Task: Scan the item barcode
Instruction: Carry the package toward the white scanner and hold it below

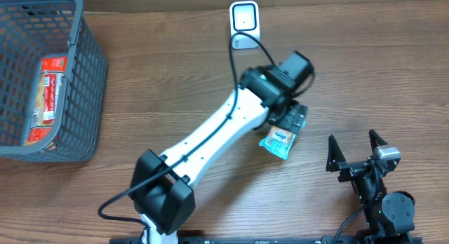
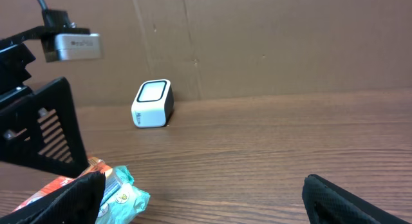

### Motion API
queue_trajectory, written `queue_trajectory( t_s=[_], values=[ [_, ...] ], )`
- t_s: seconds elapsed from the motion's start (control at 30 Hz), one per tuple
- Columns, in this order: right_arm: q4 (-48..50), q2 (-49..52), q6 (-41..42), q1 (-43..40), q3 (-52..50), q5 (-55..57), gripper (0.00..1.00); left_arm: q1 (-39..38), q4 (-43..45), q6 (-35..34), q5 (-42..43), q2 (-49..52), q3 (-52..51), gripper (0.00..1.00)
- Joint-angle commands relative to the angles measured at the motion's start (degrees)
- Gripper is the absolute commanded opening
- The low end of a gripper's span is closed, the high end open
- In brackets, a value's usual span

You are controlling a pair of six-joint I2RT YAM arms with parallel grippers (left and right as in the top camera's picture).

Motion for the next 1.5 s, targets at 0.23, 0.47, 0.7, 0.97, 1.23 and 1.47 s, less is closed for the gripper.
queue_trajectory(
  t_s=[0.23,0.47,0.7,0.97,1.23,1.47],
  values=[
    [0.1,-0.5,-0.4,-0.1,-0.6,-0.2,1.0,13.2,-6.2,20.1,29.4,-0.5,1.5,1.0],
    [0.1,-0.5,-0.4,-0.1,-0.6,-0.2,1.0,15.6,-7.0,21.1,27.0,-0.4,1.4,0.75],
    [0.1,-0.5,-0.4,-0.1,-0.6,-0.2,1.0,13.7,-5.6,21.1,26.7,0.5,1.4,0.41],
    [0.1,-0.5,-0.4,-0.1,-0.6,-0.2,1.0,13.1,-5.6,20.4,27.8,3.0,1.4,0.27],
    [0.1,-0.5,-0.4,-0.1,-0.6,-0.2,1.0,13.2,-7.1,22.2,32.6,5.6,1.4,0.28],
    [0.1,-0.5,-0.4,-0.1,-0.6,-0.2,1.0,13.2,-7.1,24.4,36.0,5.6,1.4,0.34]
  ],
)
